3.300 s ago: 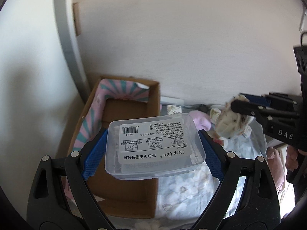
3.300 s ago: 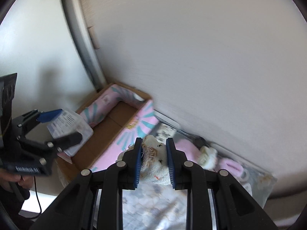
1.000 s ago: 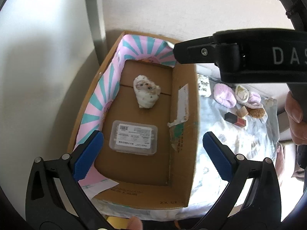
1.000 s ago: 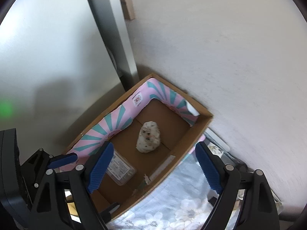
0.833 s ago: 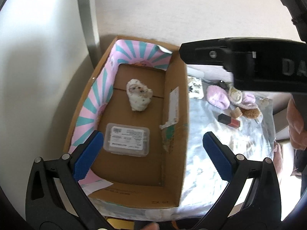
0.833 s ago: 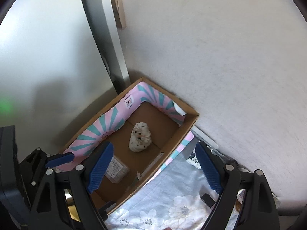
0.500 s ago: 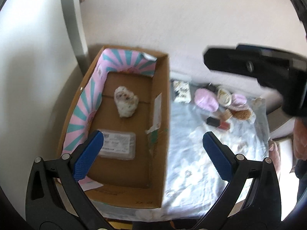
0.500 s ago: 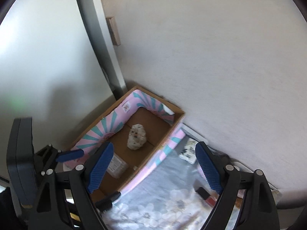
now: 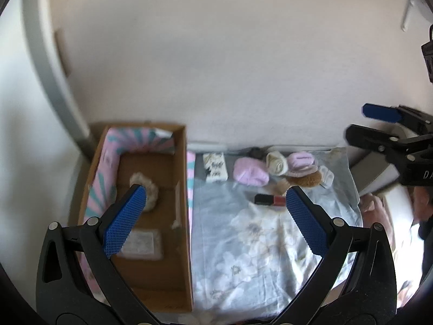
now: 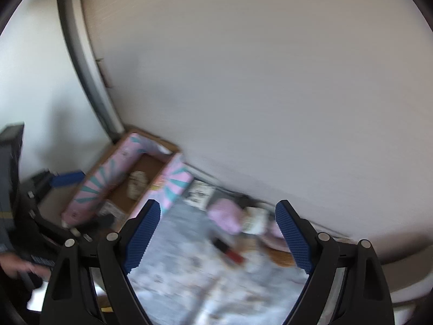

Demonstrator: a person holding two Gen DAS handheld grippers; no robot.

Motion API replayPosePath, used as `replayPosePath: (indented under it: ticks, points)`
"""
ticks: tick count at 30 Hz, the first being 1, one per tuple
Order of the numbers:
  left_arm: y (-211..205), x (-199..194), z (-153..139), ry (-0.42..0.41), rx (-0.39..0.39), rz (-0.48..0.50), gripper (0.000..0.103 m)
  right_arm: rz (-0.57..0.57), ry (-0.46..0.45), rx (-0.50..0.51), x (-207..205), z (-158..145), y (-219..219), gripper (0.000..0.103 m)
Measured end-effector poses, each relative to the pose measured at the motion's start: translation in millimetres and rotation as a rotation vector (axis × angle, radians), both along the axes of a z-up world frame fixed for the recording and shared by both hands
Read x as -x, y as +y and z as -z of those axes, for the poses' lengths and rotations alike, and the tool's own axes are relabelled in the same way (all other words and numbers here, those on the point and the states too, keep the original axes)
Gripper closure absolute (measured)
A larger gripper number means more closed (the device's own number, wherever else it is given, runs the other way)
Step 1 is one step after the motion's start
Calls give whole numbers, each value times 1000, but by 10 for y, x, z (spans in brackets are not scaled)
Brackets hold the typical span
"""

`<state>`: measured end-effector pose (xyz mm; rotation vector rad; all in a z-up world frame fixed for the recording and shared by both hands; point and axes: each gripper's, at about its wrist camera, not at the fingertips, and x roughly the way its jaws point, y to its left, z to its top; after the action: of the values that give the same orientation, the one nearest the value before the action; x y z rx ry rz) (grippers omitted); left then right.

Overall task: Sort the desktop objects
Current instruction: 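Move both open grippers back over the remaining items on the bed, then grasp the white rolled sock with the left gripper while the right grasps the earphone case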

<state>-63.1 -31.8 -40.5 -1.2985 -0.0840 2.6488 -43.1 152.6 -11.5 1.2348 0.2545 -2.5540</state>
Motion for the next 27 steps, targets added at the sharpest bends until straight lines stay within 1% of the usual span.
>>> replayPosePath:
  ticks: [3, 6, 9, 11, 14, 16, 18, 20, 21, 23, 27]
  points:
    - [138, 75, -105, 27, 19, 30, 0, 55, 30, -17, -51, -84, 369, 18]
    - [270, 130, -64, 19, 6, 37, 0, 156, 27, 5, -73, -8, 784, 18]
    - [410, 167, 101, -20, -11, 41, 0, 236, 7, 68, -121, 190, 1177, 18]
    - [519, 154, 197, -30, -10, 51, 0, 276, -13, 90, -159, 357, 1369, 18]
    - [720, 156, 357, -40, -9, 79, 0, 305, -48, 130, -236, 652, 1591, 18]
    - [859, 203, 467, -53, -12, 101, 0, 298, -81, 159, -320, 893, 1701, 18]
    - [1012, 296, 585, -70, -11, 115, 0, 280, -99, 157, -391, 1081, 1723, 18]
    - [1128, 397, 688, -89, -23, 124, 3, 249, -115, 148, -441, 1239, 1750, 18]
    - [1205, 463, 752, -98, -24, 131, 5, 225, -120, 141, -447, 1327, 1761, 18]
    - [1319, 568, 858, -109, -9, 135, 5, 187, -125, 130, -438, 1455, 1785, 18]
    - [1511, 801, 1123, -130, 8, 133, 5, 77, -148, 60, -290, 1694, 1850, 18]
